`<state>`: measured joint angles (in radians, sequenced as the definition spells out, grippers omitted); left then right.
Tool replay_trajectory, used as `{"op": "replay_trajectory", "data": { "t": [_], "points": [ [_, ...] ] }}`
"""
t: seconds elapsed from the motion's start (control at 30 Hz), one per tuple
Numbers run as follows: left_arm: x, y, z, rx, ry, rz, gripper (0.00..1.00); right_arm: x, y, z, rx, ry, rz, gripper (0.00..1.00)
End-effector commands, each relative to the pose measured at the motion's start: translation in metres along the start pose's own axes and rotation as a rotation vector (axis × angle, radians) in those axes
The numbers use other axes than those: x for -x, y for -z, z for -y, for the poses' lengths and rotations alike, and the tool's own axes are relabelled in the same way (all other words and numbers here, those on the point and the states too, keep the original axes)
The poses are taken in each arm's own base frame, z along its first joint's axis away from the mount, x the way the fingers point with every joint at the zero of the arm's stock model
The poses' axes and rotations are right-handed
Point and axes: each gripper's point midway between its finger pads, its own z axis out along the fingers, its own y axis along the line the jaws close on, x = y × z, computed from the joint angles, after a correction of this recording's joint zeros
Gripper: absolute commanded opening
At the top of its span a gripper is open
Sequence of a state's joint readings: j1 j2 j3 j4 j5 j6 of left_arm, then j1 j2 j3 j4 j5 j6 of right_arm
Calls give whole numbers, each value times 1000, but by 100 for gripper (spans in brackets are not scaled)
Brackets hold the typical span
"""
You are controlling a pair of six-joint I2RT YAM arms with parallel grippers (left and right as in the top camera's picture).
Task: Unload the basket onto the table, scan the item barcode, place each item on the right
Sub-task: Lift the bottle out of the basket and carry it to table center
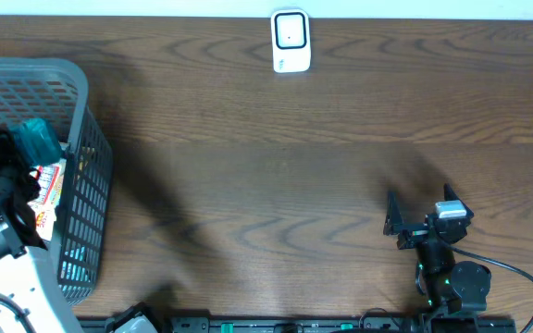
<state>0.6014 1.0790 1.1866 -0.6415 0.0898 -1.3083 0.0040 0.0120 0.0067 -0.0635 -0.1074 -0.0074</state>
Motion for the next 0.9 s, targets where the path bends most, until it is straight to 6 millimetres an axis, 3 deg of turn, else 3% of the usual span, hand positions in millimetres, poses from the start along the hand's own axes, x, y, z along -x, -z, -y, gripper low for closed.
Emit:
{"op": "replay_trajectory", "data": {
  "t": [0.0, 0.23, 0.3, 0.7, 0.87],
  "points": [
    [-5, 23, 39, -131, -17, -47, 43, 0, 0, 0, -2, -13, 1, 99],
    [-45, 47, 78, -298, -59, -291, 43, 0, 0, 0, -2, -13, 1, 99],
    [-59, 52, 81, -318, -73, -370, 43, 0, 0, 0, -2, -13, 1, 99],
    [-166, 91, 74, -406, -383, -717, 43, 0, 0, 0, -2, -13, 1, 99],
    [-215, 109, 47, -396, -582, -828, 43, 0, 0, 0, -2, -13, 1, 99]
  ]
}}
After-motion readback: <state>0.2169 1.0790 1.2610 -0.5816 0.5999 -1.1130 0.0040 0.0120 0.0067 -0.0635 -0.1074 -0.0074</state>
